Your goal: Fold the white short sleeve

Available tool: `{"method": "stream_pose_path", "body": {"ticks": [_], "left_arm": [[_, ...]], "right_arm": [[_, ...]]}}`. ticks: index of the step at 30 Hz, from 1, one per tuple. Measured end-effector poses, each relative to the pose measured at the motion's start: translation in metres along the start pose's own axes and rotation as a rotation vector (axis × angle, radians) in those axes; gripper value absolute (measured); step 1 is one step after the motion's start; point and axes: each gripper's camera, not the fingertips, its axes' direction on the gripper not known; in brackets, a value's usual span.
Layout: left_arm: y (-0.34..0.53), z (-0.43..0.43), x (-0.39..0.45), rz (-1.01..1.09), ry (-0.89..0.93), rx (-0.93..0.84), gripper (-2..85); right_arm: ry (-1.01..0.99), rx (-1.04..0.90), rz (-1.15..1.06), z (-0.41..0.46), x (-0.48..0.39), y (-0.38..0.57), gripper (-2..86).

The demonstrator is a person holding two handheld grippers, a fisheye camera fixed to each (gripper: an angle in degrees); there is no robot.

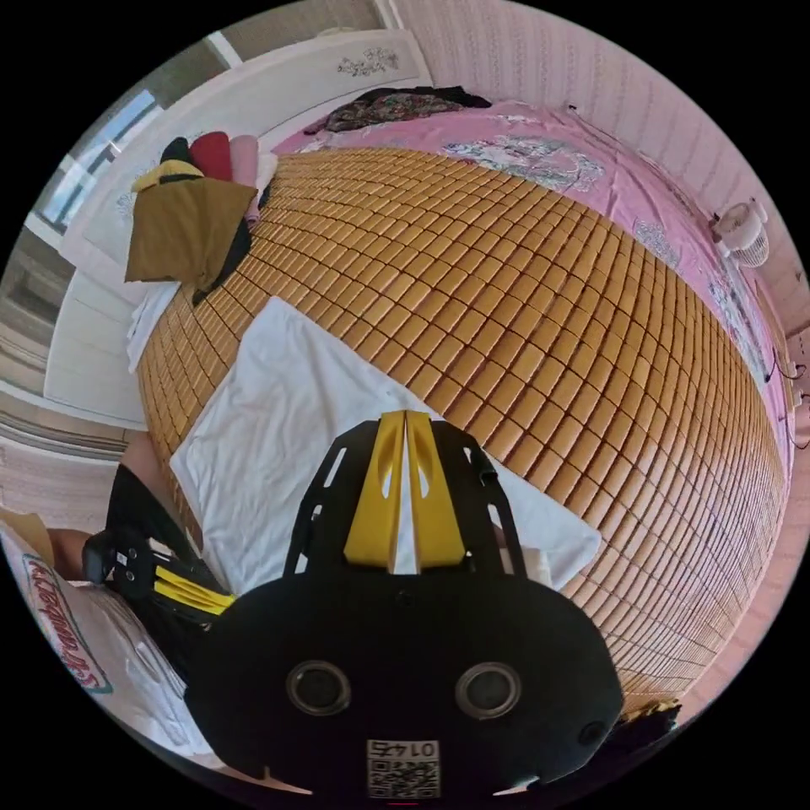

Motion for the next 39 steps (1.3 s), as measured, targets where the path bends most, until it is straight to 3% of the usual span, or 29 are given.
{"method": "stream_pose_path", "body": {"ticks": [3,7,10,15,21,24,26,29,32,39], "left_arm": [[-0.004,-0.003,0.011,0.059,0.04,0.07,4.1],[-0.025,0.004,0.033,0.142,0.012,0.143,8.9],[-0.048,0.026,0.048,0.202,0.013,0.091,13.5],[-0.077,0.066,0.075,0.304,-0.023,0.045,17.1],[-0.106,0.116,0.095,0.329,-0.062,-0.057,19.7],[-0.113,0.134,0.103,0.331,-0.063,-0.112,14.8],[-0.113,0.133,0.108,0.3,-0.132,-0.113,4.6],[-0.103,0.127,0.112,0.297,-0.11,-0.183,1.6],[-0.08,0.115,0.122,0.374,-0.013,-0.247,0.7],[-0.026,0.075,0.155,0.554,-0.015,-0.26,0.2]], "right_arm": [[-0.033,0.105,0.104,-0.039,0.021,0.093,1.7],[0.008,0.021,0.342,-0.057,0.043,0.227,8.9],[-0.025,0.017,0.472,-0.064,0.049,0.292,10.3],[-0.112,0.1,0.655,-0.06,0.067,0.34,9.0],[-0.191,0.181,0.625,-0.067,0.075,0.367,1.6],[-0.339,0.314,0.648,-0.08,0.085,0.386,1.2],[-0.433,0.375,0.672,-0.083,0.09,0.398,1.1],[-0.573,0.377,0.633,-0.077,0.089,0.41,1.5],[-0.54,0.401,0.636,-0.078,0.092,0.427,2.7],[-0.352,0.535,0.929,-0.069,0.13,0.461,10.0]]}}
